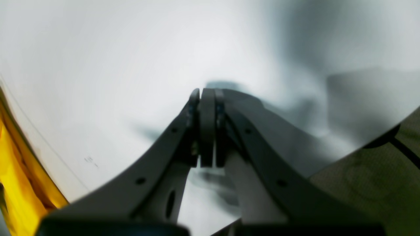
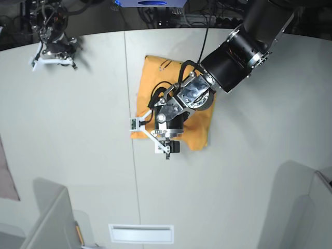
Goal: Fold the T-shirt properly
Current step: 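Fold the collar edge over the bundle with the left gripper and release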
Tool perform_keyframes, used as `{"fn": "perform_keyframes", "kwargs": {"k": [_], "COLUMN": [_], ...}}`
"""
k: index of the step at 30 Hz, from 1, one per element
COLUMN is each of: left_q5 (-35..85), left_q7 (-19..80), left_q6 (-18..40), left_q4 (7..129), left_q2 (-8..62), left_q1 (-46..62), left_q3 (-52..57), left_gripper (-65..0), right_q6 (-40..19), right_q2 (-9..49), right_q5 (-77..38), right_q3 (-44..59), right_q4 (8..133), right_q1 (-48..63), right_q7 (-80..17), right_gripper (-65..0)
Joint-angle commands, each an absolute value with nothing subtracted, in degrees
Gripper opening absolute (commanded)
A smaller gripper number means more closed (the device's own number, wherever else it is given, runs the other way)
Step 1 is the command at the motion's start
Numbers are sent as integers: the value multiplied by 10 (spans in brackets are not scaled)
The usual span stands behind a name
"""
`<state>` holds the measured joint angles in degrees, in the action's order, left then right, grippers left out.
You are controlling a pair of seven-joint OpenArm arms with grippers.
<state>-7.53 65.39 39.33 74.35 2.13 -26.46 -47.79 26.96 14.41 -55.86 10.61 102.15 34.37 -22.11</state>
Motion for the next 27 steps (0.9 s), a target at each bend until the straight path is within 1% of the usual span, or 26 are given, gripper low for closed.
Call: {"fn": "perform_keyframes", "kwargs": {"k": [1,4,8,12,14,17,21,22,23,24,25,26,27], "left_q5": [-67,-61,-60,-59,-59,-45,-4,2,7,11,16,19,21], "left_q7": [650,650,650,652,669,694,709,717,722,724,723,723,723], "left_q6": [400,400,400,400,400,400,400,400,400,400,400,400,400], "left_q4": [749,752,797,836,858,910,986,1004,1027,1044,1059,1074,1088], "left_q2": [17,22,44,64,72,79,101,107,113,120,128,136,143], "left_q1": [-282,-305,-318,-320,-318,-300,-270,-260,-249,-236,-219,-202,-180], "left_q3": [-477,-475,-475,-475,-471,-422,-373,-364,-350,-335,-314,-293,-270], "left_gripper": [-146,-146,-146,-146,-148,-148,-155,-179,-229,-293,-370,-464,-573], "right_q6": [270,270,269,269,269,269,270,270,270,270,270,270,270], "right_q2": [150,150,156,169,176,176,175,175,175,175,175,175,175], "right_q5": [-560,-560,-560,-560,-560,-552,-492,-477,-464,-456,-449,-444,-436], "right_q3": [106,106,104,72,44,16,-25,-36,-45,-51,-56,-59,-62], "right_q4": [1025,1025,1025,1026,1029,1040,1069,1076,1085,1092,1098,1105,1113], "right_q1": [349,349,349,340,330,318,305,305,307,307,308,309,313], "right_q7": [-228,-228,-228,-228,-228,-228,-228,-228,-228,-228,-228,-228,-228], "right_gripper": [-650,-650,-650,-650,-650,-650,-650,-650,-650,-650,-650,-650,-650]}}
